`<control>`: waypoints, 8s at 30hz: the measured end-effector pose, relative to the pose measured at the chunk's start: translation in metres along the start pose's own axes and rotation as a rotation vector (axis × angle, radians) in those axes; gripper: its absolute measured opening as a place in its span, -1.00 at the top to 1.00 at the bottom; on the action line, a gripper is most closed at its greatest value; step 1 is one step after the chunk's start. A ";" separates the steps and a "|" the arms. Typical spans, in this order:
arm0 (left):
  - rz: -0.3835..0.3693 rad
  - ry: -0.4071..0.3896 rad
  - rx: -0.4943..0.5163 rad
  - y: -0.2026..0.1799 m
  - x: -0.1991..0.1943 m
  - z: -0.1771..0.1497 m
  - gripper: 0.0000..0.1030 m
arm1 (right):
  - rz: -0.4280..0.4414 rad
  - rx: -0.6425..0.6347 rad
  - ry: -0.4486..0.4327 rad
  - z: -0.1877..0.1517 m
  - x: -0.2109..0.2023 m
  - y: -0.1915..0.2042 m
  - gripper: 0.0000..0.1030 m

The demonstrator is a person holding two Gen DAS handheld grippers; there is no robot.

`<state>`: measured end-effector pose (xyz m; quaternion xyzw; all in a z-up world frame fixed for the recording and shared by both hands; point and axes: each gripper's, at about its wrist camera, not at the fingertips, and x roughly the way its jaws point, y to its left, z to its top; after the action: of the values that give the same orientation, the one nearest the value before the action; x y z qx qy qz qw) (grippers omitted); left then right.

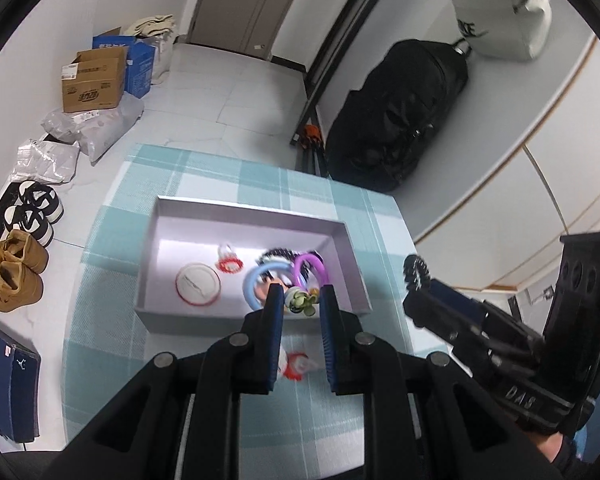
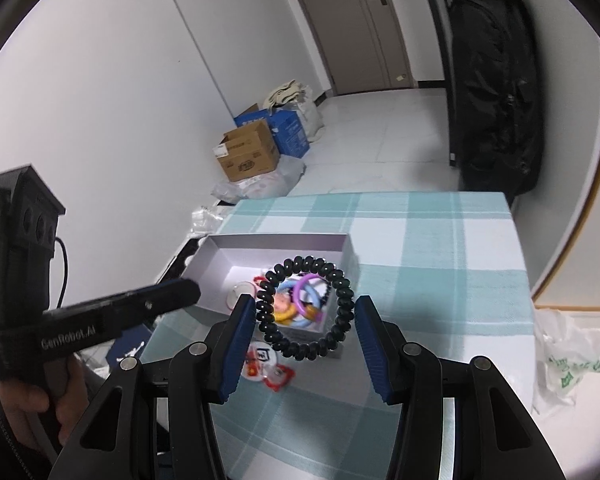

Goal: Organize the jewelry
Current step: 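Carry the bracelet and flower charm into the white box and release both, then move the right gripper to the red clear charm and grasp it, then grasp the white round badge with the left gripper while the right gripper holds the red charm, then carry the badge and red charm into the white box and release both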

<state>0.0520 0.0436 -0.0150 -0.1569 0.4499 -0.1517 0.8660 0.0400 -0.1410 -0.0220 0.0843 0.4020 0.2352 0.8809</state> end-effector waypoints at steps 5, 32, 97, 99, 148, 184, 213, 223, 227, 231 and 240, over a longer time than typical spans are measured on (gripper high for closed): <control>0.055 0.004 0.008 0.003 0.011 0.008 0.74 | 0.002 -0.038 0.031 0.006 0.018 0.009 0.03; 0.063 0.094 -0.094 0.034 0.050 0.034 0.74 | 0.070 -0.049 0.093 0.032 0.067 0.012 0.00; 0.133 0.043 -0.001 0.020 0.004 -0.033 -0.44 | -0.015 -0.066 0.116 -0.034 0.025 0.003 -0.64; 0.140 0.068 -0.017 0.024 0.008 -0.036 -0.44 | 0.006 -0.054 0.164 -0.039 0.030 0.001 -0.64; 0.172 0.201 -0.099 0.052 0.022 -0.050 -0.44 | -0.009 -0.171 0.235 -0.049 0.082 0.033 0.69; 0.354 0.227 0.218 -0.011 0.070 -0.050 0.12 | -0.061 -0.048 0.132 -0.043 -0.005 -0.028 0.68; 0.265 0.220 0.186 -0.009 0.055 -0.051 0.27 | -0.092 -0.043 0.122 -0.044 -0.002 -0.027 0.68; 0.217 0.109 0.129 -0.001 0.020 -0.035 0.27 | -0.047 -0.068 0.048 -0.027 -0.002 -0.005 0.68; 0.206 0.063 0.112 0.001 0.011 -0.027 0.27 | -0.020 -0.064 0.025 -0.018 0.001 0.005 0.68; 0.192 0.023 0.100 0.001 0.007 -0.023 0.27 | 0.014 -0.052 0.017 -0.009 0.007 0.012 0.68; 0.187 -0.053 0.083 0.006 0.002 -0.002 0.27 | 0.073 -0.084 -0.052 0.009 0.015 0.022 0.68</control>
<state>0.0527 0.0478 -0.0201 -0.0824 0.4330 -0.0845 0.8936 0.0478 -0.1145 -0.0185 0.0679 0.3655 0.2817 0.8845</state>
